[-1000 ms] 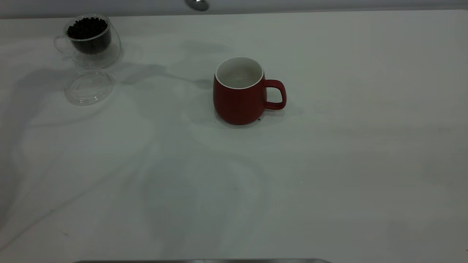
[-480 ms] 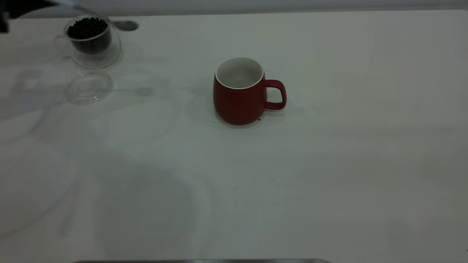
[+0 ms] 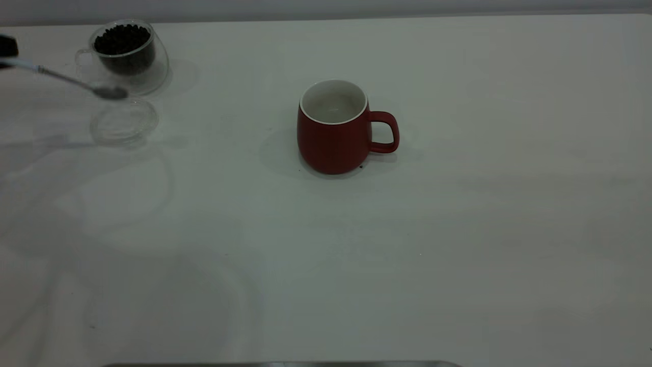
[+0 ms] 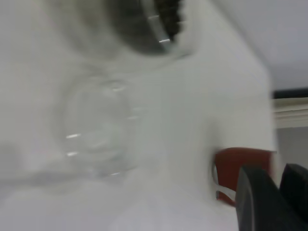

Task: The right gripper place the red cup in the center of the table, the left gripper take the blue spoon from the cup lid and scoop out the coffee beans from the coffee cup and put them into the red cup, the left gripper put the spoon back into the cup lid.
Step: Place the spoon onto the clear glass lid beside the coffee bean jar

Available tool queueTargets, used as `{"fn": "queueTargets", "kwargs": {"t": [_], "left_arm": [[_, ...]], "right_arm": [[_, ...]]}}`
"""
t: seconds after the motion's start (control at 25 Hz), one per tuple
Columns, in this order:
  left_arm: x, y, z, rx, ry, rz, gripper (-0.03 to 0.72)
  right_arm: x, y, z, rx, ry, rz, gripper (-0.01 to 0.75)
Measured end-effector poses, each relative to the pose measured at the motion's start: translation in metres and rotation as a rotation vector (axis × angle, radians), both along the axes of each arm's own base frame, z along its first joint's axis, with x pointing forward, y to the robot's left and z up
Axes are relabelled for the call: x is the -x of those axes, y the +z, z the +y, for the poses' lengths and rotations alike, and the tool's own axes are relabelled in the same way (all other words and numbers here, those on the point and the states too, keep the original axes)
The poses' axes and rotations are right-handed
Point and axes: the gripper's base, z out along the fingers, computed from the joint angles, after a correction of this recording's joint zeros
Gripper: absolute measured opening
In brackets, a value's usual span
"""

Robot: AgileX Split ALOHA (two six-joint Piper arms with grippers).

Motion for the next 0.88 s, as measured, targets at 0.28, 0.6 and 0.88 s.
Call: {"fn": "queueTargets", "kwargs": {"t": [0.28,0.6,0.88], "left_arm": [[-0.007,-0.005,0.010,-0.106,0.104,-0.031,0.118],[-0.009,-0.024,0.010,-0.084,0.147,-0.038,0.118],[-0.009,-0.046,0.006,-0.043,0.182,-0.037,0.118]], "right_arm": [[0.000,0.000,0.000,0.000,0.000,0.000,0.588],[0.000,0.000,0.000,0.000,0.000,0.000,0.588],[0.000,0.000,0.000,0.000,0.000,0.000,0.588]]}}
